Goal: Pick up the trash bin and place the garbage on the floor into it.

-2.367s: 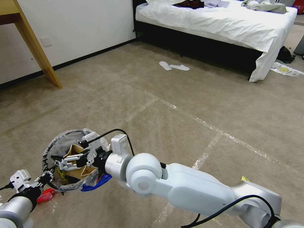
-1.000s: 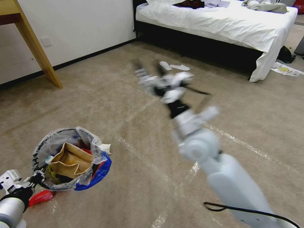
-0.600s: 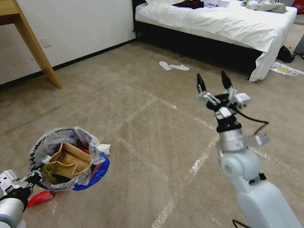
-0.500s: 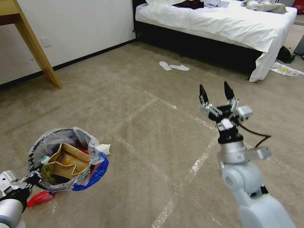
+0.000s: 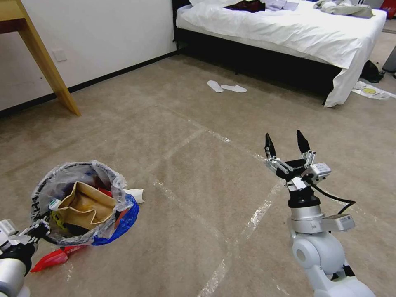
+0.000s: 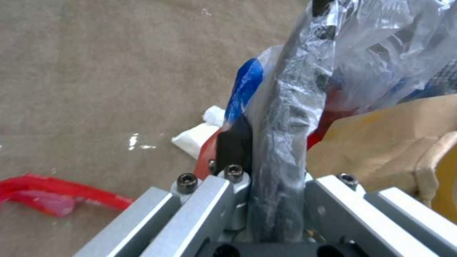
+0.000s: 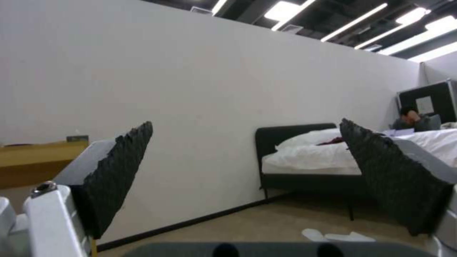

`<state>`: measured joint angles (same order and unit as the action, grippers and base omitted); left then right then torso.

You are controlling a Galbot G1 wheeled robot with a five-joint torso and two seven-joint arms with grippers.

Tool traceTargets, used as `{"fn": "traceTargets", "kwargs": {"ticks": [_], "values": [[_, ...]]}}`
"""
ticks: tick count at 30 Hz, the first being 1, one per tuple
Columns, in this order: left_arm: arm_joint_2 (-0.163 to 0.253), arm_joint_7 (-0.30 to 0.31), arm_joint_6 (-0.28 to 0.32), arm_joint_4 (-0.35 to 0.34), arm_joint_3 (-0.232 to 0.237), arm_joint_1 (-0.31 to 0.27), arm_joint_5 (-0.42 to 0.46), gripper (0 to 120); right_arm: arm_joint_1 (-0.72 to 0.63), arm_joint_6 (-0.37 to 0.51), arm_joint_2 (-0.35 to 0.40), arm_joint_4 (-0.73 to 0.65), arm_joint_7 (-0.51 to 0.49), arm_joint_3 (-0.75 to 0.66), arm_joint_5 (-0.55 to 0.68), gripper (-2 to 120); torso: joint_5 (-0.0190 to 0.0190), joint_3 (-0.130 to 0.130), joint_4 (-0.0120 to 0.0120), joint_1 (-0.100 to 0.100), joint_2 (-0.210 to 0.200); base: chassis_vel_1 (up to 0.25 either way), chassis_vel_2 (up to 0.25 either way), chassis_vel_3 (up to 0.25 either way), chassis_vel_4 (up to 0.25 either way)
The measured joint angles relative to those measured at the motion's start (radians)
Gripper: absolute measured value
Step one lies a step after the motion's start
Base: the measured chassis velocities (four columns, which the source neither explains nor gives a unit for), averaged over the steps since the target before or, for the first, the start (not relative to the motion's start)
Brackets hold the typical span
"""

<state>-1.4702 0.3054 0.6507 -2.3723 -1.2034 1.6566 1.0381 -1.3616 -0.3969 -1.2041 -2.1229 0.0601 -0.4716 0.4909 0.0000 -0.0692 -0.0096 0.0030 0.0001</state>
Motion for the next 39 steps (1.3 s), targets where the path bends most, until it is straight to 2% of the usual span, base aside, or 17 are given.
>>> {"fn": "traceTargets", "kwargs": {"ticks": [13, 21, 39], "values": [[-0.003, 0.009, 0.005, -0.017, 0.005, 0.002, 0.012, 0, -0.009, -0.001, -0.002, -0.015, 0.006, 0.006, -0.008, 100, -0.0001, 0.0, -0.0002, 0.0, 0.0, -0.107, 0.102, 0.107, -0.112], [0.0, 0.019, 0.012, -0.02, -0.011, 0.007, 0.025, 0, -0.014, -0.004, -0.007, -0.017, 0.01, 0.017, -0.014, 100, -0.0001, 0.0, -0.0001, 0.0, 0.0, -0.125, 0.115, 0.116, -0.131], [-0.007, 0.021, 0.013, -0.011, -0.01, 0.003, 0.026, 0, -0.004, -0.004, -0.013, -0.009, 0.01, 0.038, -0.017, 100, -0.0001, 0.0, -0.0002, 0.0, 0.0, -0.194, 0.198, 0.198, -0.203]]}}
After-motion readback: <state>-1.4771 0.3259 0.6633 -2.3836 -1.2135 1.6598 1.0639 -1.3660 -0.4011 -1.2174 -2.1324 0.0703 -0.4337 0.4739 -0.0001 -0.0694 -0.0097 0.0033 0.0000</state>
